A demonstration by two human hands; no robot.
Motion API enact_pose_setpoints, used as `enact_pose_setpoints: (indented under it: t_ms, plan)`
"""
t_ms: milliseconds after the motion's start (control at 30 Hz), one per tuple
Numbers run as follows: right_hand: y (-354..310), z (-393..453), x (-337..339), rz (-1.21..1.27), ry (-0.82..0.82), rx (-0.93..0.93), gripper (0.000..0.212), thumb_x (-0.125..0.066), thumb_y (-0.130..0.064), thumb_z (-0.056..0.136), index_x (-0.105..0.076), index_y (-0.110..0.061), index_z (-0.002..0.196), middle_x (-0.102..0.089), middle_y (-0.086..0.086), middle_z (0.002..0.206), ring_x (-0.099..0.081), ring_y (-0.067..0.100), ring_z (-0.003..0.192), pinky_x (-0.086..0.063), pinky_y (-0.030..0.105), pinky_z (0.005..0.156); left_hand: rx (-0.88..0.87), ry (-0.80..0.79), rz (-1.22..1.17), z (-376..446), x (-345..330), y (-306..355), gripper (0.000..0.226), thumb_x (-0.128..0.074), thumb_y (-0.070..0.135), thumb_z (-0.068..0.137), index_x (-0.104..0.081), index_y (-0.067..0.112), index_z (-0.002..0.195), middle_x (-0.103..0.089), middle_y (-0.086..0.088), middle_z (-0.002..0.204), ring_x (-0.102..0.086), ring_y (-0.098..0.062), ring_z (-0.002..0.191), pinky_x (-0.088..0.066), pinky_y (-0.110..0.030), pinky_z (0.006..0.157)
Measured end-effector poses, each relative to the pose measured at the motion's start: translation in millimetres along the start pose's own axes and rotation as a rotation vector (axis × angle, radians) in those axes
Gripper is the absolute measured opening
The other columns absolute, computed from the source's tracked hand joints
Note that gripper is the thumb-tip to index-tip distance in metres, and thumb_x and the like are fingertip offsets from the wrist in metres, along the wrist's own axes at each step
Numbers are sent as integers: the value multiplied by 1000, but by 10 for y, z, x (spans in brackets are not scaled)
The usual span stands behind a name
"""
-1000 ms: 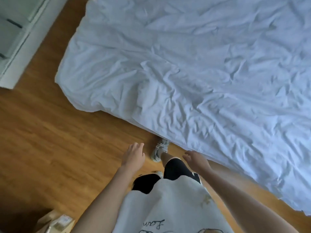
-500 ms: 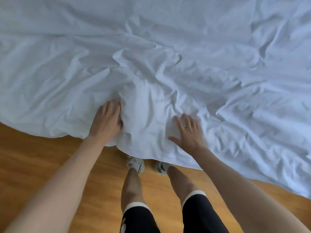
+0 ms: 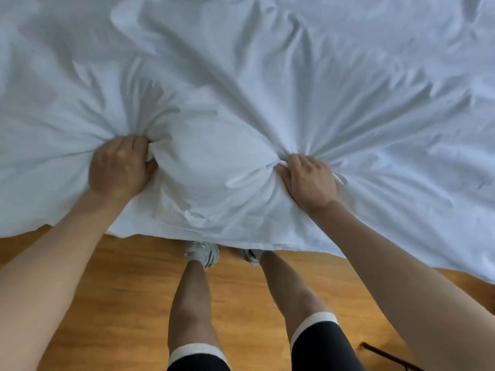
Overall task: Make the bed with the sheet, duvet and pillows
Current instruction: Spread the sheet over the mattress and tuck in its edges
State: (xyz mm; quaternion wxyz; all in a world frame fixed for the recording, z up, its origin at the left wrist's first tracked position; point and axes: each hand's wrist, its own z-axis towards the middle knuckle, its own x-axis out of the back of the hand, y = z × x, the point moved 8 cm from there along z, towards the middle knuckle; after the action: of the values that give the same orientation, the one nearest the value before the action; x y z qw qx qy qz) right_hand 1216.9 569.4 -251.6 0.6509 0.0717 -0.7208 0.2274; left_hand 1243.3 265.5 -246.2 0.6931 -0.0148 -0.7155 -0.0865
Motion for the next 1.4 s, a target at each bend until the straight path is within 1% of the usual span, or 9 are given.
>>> enact_pose_setpoints:
  t_ms: [100,200,333,467,600,700,1000,1233,1400]
  plan:
    - [-38,-8,150,44,-82,-187,42,-37,-39,94,-55,-8,72,-60,10,55,-57,34,44,-29,26,46,-38,-22,-99,-39,230,-49,43,-44,33,92,-52,0,65,-54,-19,54,-54,-34,44,-39,-35,39]
    - [-287,-499,348,92,-132,-184,42,-36,-41,94,-47,-13,65,-55,3,49,-56,29,42,-28,24,42,-92,-4,-127,-652,511,-175,49,-45,35,95,-54,1,61,-52,-14,51,-52,-30,41,-38,-32,38]
    - [-602,-1306,356,148,-267,-99,49,-32,-46,97,-52,-16,64,-55,-3,56,-59,20,52,-42,28,45,-234,-182,-163,-1792,568,-374,58,-33,43,101,-58,6,63,-54,-10,62,-54,-30,58,-43,-42,55]
    - [-688,-1381,17,-3,-402,36,38,-37,-45,87,-61,-16,81,-61,1,78,-62,23,70,-51,32,61,-169,-356,-137,-1873,447,-258,67,-18,48,102,-63,7,74,-56,-5,68,-57,-28,58,-45,-40,53]
    - [-746,-1205,20,36,-297,32,34,-42,-38,89,-64,-12,94,-61,5,94,-58,25,85,-50,35,70,-145,-173,-170,-1312,504,256,30,-40,30,95,-55,4,98,-61,-15,91,-60,-35,79,-49,-43,63]
    - [-615,-1095,223,115,-128,-100,27,-48,-32,91,-56,-11,106,-61,8,105,-53,26,94,-46,35,81,-262,-116,-239,-876,446,964,26,-45,26,92,-50,6,109,-60,-17,107,-57,-33,94,-50,-42,74]
    - [1117,-1751,740,7,65,-417,31,-51,-27,93,-50,-10,120,-54,14,125,-50,34,111,-36,41,99,-640,-49,-341,-409,130,3331,37,-51,23,91,-47,6,123,-43,-19,131,-45,-34,114,-39,-41,94]
    - [2823,-2709,950,-117,41,-351,49,-42,-38,97,-45,-2,132,-46,23,138,-39,38,126,-28,52,108,-547,-359,-298,-372,-346,4992,61,-57,38,80,-47,9,133,-43,-22,142,-39,-36,129,-34,-46,107]
    - [3985,-3028,1135,-181,-6,-419,61,-43,-50,94,-43,-5,135,-44,22,139,-40,40,128,-24,53,110,-457,-336,-138,4,-541,5809,74,-53,49,81,-37,9,142,-37,-25,145,-36,-41,133,-29,-52,109]
